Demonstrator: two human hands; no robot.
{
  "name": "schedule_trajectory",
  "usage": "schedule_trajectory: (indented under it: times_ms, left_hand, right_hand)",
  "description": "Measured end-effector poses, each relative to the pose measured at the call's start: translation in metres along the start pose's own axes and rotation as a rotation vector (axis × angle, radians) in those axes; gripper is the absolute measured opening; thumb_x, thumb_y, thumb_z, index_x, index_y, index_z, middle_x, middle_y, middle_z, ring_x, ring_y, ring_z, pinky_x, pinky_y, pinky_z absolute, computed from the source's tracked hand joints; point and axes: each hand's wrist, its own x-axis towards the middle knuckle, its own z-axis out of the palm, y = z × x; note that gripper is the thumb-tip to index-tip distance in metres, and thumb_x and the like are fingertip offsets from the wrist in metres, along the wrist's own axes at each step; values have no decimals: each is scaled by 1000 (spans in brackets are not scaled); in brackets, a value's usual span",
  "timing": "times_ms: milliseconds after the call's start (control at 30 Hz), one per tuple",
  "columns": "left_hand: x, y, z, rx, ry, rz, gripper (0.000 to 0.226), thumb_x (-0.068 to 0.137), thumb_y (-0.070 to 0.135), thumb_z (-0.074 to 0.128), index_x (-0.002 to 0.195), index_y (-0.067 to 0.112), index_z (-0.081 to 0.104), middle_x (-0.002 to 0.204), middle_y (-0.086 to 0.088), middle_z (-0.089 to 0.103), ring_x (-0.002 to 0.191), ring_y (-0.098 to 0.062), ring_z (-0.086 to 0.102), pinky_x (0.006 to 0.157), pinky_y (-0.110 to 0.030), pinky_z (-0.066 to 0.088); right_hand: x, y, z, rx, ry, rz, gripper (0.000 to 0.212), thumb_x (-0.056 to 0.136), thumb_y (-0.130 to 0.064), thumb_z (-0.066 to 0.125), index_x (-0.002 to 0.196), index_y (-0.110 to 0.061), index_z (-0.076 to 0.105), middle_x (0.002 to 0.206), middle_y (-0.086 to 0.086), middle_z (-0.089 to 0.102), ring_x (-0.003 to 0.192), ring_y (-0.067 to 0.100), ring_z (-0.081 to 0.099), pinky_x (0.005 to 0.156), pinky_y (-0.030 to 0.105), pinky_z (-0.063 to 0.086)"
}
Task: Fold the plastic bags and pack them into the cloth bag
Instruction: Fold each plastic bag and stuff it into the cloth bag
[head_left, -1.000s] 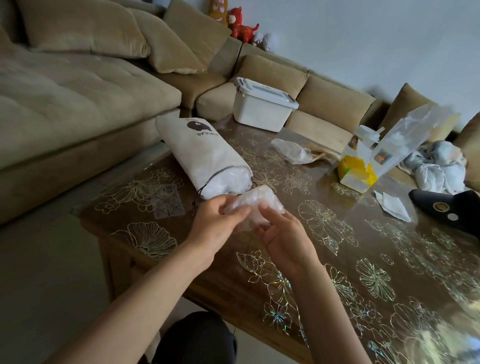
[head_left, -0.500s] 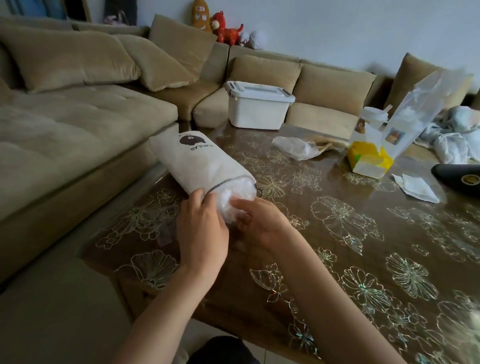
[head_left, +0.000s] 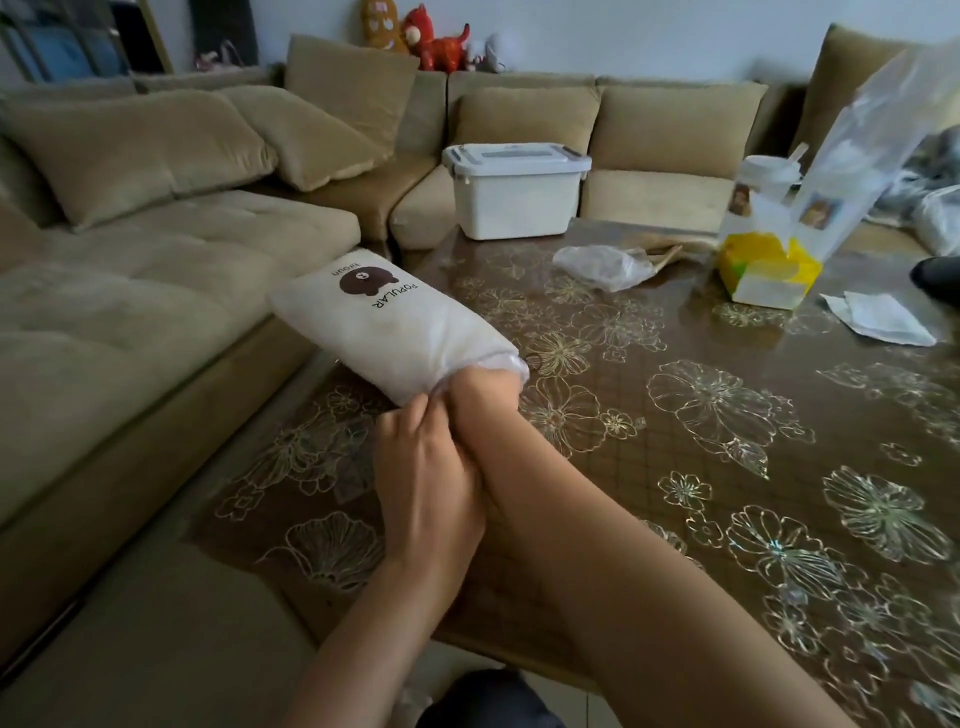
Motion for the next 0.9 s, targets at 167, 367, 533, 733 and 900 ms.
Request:
schedule_trajectory:
  times_ms: [167,367,533,733,900]
  left_hand:
    - [4,-9,12,86,-225,-19,53,88,8,36,141,6,40,139,-13,45,118,-32,43,100,-40,39]
    - [2,21,23,47,37,76,25,75,6,56,97,7,68,109,-11,61,99,-29,52,81,-42,44]
    - [29,70,74,-141,-52,339,32,85,15,39,101,7,66,116,-10,62,109,-27,56,91,-42,46]
    - [56,89,133,-215,-99,225,43,90,16,29,117,5,62,130,-11,57,130,-25,44,108,-41,33]
    - [60,87,145,-295,-50,156,26,92,7,45,112,8,62,116,-5,60,114,-18,52,99,-35,44]
  right_hand:
    - [-12,-10,-39,272,-335,129,25,97,-11,40,76,-1,50,72,10,58,63,15,57,65,20,43]
    - [0,-30,-99,102,-283,27,16,95,-5,44,87,-8,57,80,7,65,74,20,61,78,33,52]
    - [48,-28,-148,-342,265,-320,16,90,-3,47,94,-11,60,95,9,66,78,21,60,65,31,51]
    - [123,-21,-169,-928,414,-730,57,92,-25,54,144,-17,32,151,14,24,137,30,25,108,39,23]
    - [182,-45,-168,-1077,477,-662,54,93,-44,47,144,-30,33,157,18,-3,145,31,-4,115,43,-2]
